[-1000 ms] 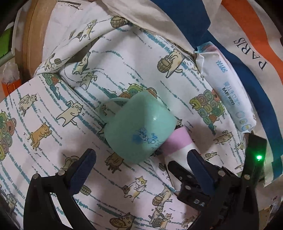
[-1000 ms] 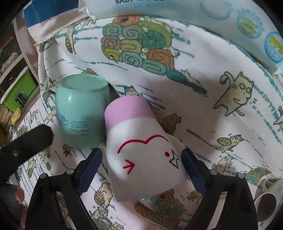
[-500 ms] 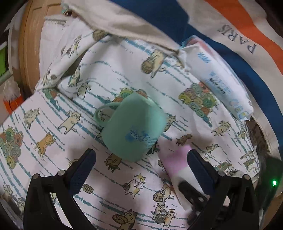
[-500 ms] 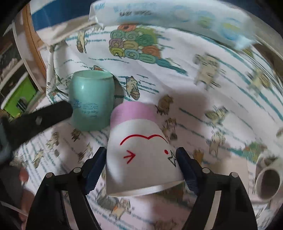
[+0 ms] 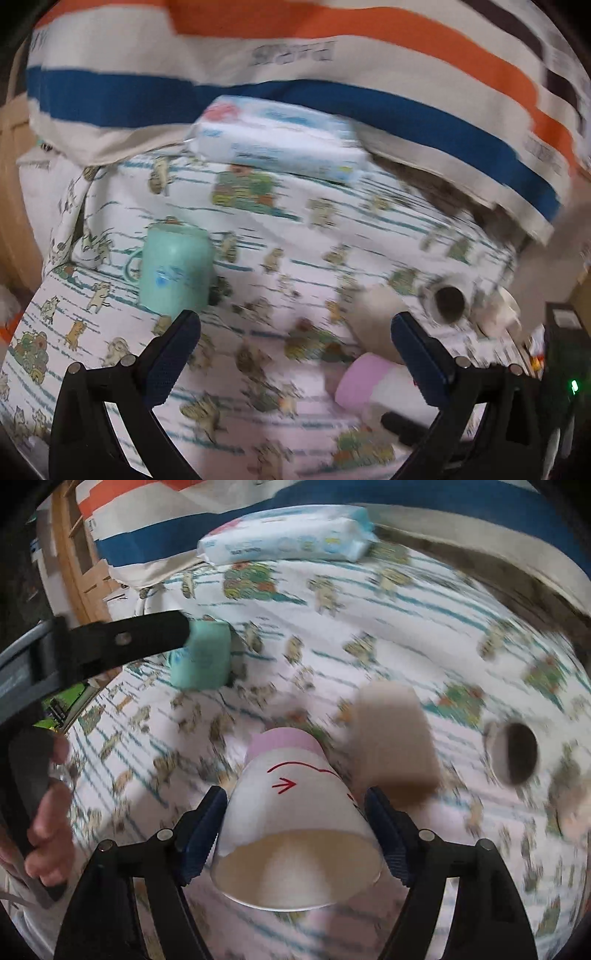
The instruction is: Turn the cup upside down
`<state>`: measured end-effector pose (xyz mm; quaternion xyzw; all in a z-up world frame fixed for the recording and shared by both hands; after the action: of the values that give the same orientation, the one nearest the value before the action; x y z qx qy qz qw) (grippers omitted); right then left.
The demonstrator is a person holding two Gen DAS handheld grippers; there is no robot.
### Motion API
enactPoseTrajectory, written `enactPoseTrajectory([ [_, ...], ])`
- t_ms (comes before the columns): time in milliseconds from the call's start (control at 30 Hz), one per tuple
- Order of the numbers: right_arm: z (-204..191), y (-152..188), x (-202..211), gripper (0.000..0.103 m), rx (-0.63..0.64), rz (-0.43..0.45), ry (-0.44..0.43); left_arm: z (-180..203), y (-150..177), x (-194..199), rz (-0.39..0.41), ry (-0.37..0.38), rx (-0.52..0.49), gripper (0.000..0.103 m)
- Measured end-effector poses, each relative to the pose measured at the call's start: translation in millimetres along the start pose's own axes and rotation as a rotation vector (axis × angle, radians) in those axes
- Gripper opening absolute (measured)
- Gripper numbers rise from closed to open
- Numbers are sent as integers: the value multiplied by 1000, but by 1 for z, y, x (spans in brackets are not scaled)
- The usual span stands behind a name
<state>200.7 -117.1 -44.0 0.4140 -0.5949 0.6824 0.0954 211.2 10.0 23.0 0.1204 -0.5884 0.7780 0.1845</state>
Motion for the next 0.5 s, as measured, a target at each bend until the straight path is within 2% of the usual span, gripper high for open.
enactPoseTrajectory([
  [233,41,46,50,78,-55,53,57,42,19,51,146,-12,-132,102],
  [400,44,70,63,77,-92,63,31,58,36,60,197,-27,-175,103],
  [500,37,73,72,77,-75,94,4,66,45,62,194,-7,-182,103],
])
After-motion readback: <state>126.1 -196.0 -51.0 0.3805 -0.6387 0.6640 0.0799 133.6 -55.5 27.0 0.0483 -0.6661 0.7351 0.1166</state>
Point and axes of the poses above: each gripper's, at about its wrist camera, not at the fingertips, and x roughly against the way its jaws point, z to its right, y to its underside, the point moved 9 cm from there along -x, roughly the way its jaws point, and after that the axes turned 13 degrees about z, right-handed, at the moved point
